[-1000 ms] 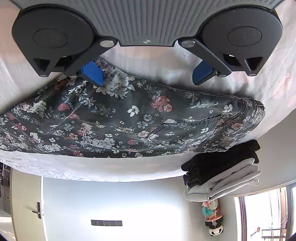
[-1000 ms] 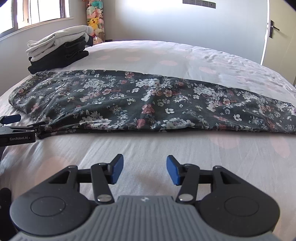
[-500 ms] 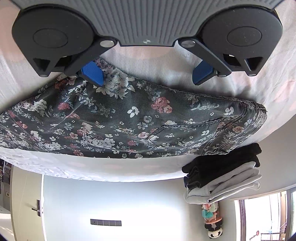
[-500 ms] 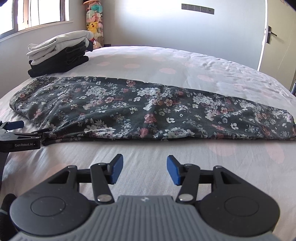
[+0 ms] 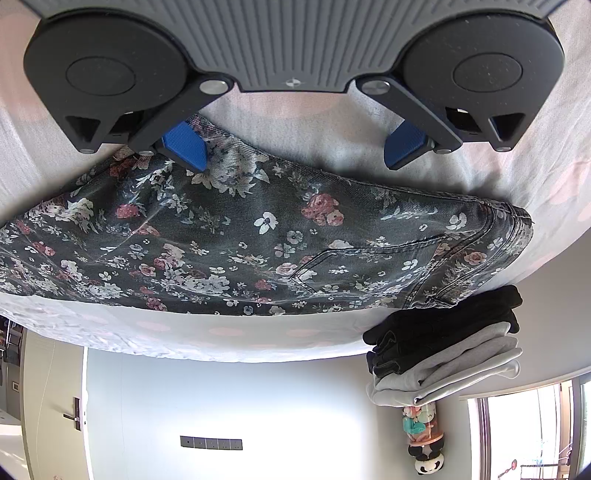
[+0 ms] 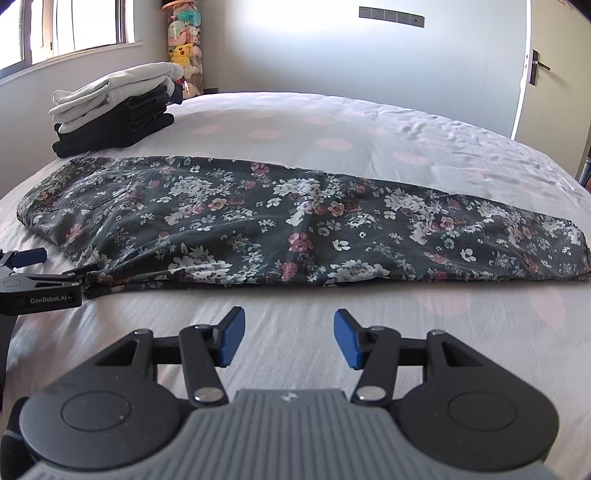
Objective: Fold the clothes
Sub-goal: 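Grasp the waistband end of the floral jeans with the right tool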
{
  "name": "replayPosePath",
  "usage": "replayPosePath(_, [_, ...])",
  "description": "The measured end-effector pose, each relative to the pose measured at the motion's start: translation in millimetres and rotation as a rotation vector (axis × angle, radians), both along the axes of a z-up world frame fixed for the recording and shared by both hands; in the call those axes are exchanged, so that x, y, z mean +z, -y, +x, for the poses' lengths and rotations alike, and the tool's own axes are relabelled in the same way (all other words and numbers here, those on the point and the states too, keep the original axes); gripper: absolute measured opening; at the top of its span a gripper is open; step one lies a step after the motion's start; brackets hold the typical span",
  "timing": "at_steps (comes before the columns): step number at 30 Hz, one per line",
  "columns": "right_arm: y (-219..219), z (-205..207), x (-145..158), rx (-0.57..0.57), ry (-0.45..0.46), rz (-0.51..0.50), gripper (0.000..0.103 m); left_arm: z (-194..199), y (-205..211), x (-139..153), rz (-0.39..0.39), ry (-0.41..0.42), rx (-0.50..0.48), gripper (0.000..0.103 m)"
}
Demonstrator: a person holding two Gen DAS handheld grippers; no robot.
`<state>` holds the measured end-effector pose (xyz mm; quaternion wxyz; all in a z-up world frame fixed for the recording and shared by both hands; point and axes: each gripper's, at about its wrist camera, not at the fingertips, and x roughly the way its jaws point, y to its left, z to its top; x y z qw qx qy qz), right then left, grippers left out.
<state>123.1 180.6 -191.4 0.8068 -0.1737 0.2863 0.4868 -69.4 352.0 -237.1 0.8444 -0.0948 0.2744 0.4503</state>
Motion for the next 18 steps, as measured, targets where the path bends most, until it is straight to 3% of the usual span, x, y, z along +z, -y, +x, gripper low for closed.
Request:
replayPosePath(8, [21.5, 29.0, 10.6, -0.104, -0.031, 0.029, 0.057, -0.2, -0.8, 0.1, -0.002, 0.000, 0.000, 0.103])
replayPosePath(14, [65.2, 122.3, 21.7, -0.313, -0.187, 0.099, 0.057, -0.2, -1.3, 0.2, -0.003, 0.001, -0.001, 0.103])
replayPosePath(18, [101.2, 204.9, 26.9, -0.423, -0.236, 0.151, 0.058, 0.0, -1.6, 0.1, -0.004, 0.002, -0.001, 0.103])
